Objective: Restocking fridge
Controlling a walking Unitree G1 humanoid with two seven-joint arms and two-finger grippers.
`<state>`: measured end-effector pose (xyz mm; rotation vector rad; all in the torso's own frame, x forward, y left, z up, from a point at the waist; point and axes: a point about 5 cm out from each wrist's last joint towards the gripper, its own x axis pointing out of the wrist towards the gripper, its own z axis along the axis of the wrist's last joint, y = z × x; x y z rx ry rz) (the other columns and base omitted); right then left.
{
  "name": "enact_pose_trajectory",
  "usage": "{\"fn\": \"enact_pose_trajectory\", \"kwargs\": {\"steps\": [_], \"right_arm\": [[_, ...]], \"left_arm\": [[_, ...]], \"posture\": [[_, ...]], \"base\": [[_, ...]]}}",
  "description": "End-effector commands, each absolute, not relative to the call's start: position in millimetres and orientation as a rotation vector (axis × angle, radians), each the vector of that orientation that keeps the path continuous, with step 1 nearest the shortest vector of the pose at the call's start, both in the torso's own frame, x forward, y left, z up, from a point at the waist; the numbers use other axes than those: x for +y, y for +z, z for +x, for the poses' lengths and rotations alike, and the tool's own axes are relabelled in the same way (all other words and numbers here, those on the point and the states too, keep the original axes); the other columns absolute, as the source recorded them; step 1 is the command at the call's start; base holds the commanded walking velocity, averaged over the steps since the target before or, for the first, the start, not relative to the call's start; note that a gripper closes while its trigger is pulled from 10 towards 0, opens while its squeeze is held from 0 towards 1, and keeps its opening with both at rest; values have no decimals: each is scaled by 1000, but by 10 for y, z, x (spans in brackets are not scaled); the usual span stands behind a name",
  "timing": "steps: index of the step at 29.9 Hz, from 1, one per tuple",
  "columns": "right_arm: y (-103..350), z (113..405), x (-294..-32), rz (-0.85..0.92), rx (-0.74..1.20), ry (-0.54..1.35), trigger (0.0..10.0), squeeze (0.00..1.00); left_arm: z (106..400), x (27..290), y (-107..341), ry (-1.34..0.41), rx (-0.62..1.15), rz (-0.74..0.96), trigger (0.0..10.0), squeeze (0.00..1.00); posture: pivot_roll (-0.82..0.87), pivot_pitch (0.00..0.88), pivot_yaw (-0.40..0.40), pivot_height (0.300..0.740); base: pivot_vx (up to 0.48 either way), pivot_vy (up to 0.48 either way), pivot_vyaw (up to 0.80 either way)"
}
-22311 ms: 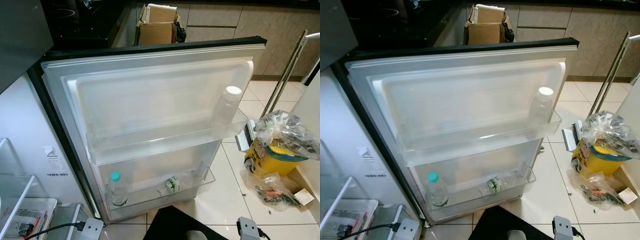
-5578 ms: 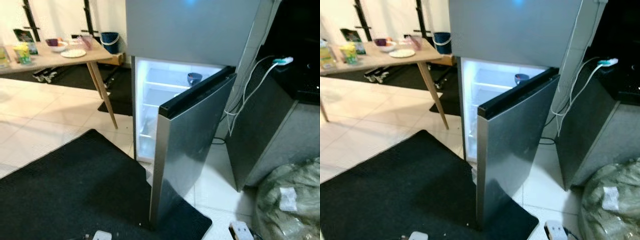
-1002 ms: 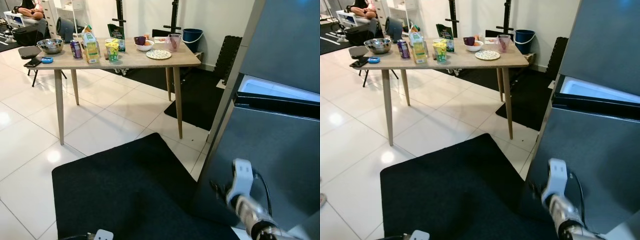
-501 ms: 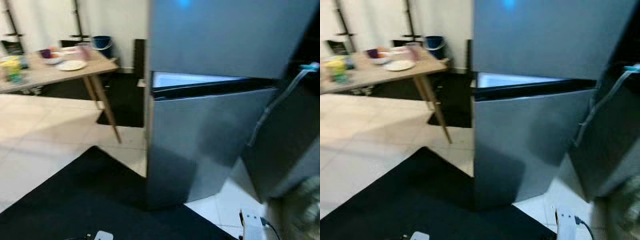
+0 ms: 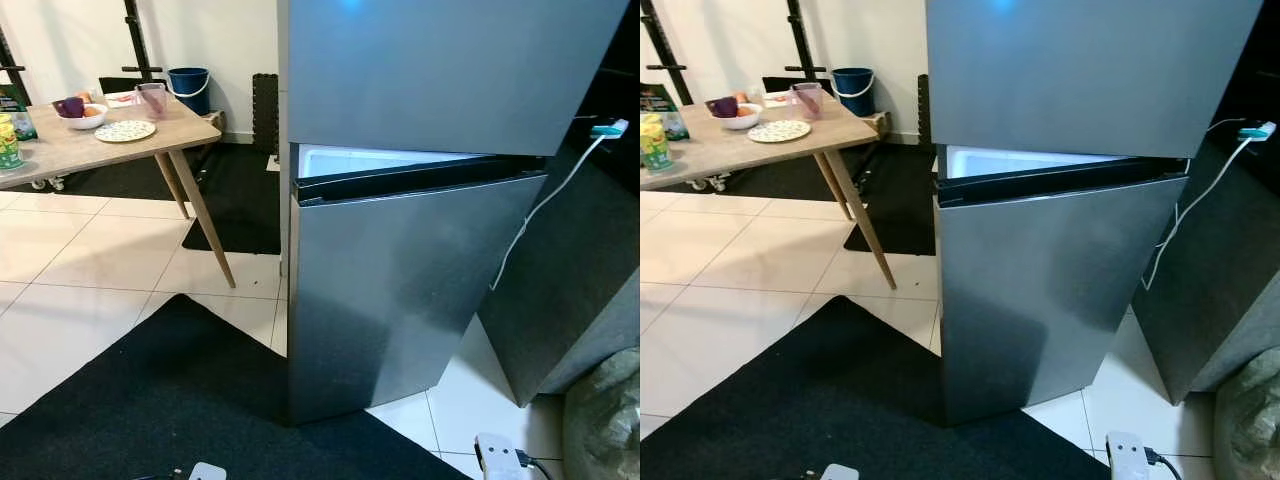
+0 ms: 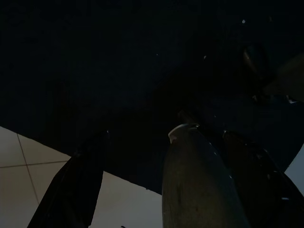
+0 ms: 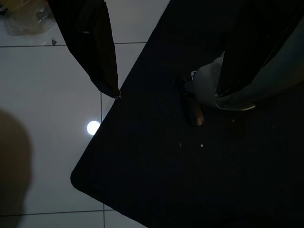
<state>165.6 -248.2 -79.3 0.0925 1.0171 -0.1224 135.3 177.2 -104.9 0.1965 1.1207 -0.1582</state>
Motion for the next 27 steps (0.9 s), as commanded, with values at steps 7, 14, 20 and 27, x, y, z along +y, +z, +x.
{"fn": "enact_pose_trajectory", "kwargs": {"steps": [7,14,20,27], "right_arm": [[-808,1623,-2484,94,1024,-133,10000,0],[-817,1576,-2522,85,1039,-145,10000,0],[-826,1552,-2527,81,1048,-146,10000,0],[-841,1505,-2548,61,1074,-158,10000,0]], "left_arm": [[1324,1826,-1054,-173,1140,236,10000,0],[1327,1820,-1054,-179,1139,239,10000,0],[1327,1812,-1055,-184,1140,240,10000,0],[1326,1807,-1054,-170,1132,210,10000,0]], "posture": [[-71,0,-14,740],[-70,0,-16,740],[-72,0,-18,740],[-73,0,-17,740]], "base": [[389,0,0],[427,0,0],[422,0,0],[372,0,0]]}}
